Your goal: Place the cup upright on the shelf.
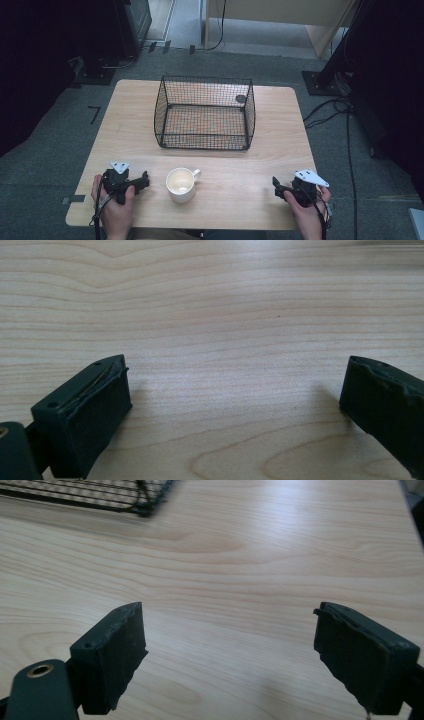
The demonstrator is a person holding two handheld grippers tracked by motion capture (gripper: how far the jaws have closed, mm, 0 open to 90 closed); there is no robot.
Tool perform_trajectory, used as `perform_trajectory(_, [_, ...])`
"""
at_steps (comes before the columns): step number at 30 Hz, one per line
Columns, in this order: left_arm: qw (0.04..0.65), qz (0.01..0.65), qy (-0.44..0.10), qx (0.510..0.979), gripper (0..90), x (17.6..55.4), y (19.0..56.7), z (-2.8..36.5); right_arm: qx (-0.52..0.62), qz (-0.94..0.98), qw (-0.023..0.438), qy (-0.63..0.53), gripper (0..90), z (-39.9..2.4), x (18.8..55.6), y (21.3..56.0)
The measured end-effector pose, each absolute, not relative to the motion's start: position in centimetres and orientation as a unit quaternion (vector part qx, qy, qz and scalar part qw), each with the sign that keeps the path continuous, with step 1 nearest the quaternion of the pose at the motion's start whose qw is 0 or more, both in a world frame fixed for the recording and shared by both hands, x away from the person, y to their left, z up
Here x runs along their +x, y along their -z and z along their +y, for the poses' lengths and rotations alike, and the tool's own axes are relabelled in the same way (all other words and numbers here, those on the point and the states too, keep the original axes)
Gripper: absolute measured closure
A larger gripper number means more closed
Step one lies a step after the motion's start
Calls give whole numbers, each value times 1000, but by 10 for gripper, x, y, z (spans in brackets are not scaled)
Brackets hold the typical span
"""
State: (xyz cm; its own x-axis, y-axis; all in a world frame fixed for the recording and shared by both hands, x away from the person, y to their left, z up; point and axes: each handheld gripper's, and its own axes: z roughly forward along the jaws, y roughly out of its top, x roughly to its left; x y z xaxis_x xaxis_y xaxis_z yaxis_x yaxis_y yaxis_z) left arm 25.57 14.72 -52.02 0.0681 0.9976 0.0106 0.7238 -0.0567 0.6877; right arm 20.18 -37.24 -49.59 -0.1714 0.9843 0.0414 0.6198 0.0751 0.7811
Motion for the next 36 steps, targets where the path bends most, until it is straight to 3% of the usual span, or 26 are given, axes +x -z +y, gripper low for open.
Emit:
perform_trajectory(13, [267,633,-256,680,0,256,520,147,538,715,244,-375,136,-327,216,483])
perform_trajectory(36, [267,633,-256,680,0,256,520,147,457,741,202,-449,291,-265,230,471])
